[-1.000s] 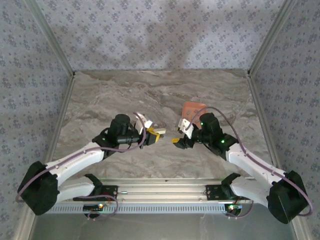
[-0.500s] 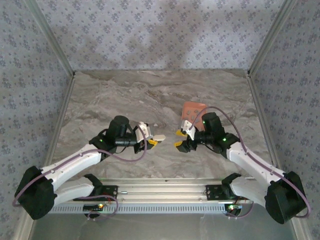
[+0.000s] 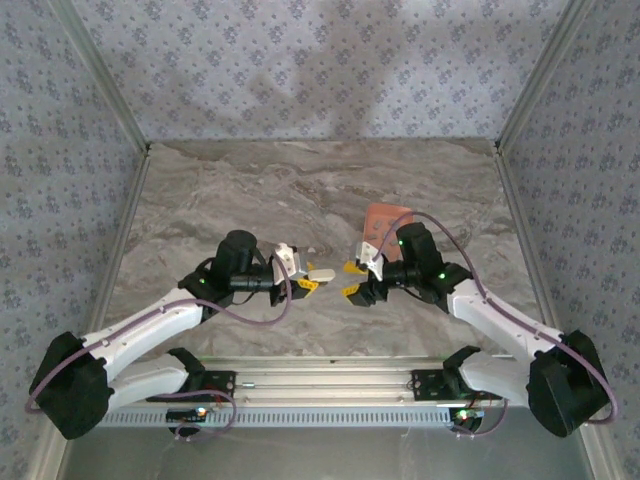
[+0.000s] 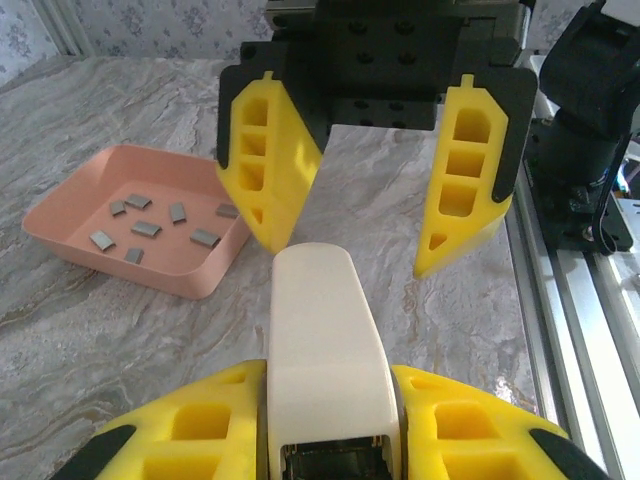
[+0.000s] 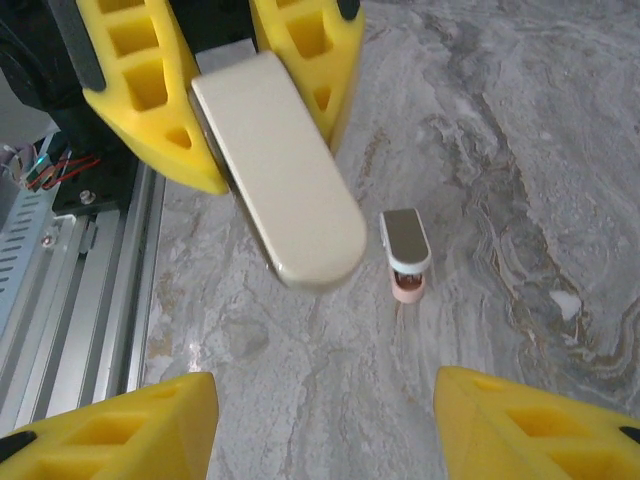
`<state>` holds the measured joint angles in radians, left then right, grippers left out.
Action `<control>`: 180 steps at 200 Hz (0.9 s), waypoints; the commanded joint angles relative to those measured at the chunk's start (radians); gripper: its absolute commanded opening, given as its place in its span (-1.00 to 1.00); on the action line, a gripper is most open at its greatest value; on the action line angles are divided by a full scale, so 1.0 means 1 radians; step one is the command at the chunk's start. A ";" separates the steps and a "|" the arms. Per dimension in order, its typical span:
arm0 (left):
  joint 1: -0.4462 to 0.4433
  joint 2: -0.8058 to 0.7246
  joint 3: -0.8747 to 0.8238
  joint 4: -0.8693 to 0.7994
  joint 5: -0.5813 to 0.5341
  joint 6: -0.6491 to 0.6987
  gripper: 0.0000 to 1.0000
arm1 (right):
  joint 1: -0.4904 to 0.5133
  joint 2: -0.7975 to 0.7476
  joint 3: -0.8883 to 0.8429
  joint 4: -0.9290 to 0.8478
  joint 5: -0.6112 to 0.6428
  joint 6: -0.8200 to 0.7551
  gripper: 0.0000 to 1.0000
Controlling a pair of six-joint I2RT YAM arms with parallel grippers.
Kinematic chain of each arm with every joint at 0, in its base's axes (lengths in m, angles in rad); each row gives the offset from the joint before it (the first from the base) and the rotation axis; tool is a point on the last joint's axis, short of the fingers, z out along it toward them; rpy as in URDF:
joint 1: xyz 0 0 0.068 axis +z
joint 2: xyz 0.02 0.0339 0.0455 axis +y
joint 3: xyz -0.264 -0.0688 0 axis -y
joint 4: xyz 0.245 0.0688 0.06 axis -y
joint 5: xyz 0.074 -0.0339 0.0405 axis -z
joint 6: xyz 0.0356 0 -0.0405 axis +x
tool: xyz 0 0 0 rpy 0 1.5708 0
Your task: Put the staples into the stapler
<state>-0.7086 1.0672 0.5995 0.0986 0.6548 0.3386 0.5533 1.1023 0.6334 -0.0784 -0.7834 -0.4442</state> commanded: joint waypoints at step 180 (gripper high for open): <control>0.001 0.030 0.071 -0.027 0.123 0.041 -0.92 | 0.057 0.143 0.204 -0.169 -0.164 -0.123 -0.21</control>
<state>-0.7086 1.0893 0.6300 0.0696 0.7341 0.3588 0.6029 1.2308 0.8009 -0.2005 -0.9054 -0.5430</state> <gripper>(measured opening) 0.267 0.412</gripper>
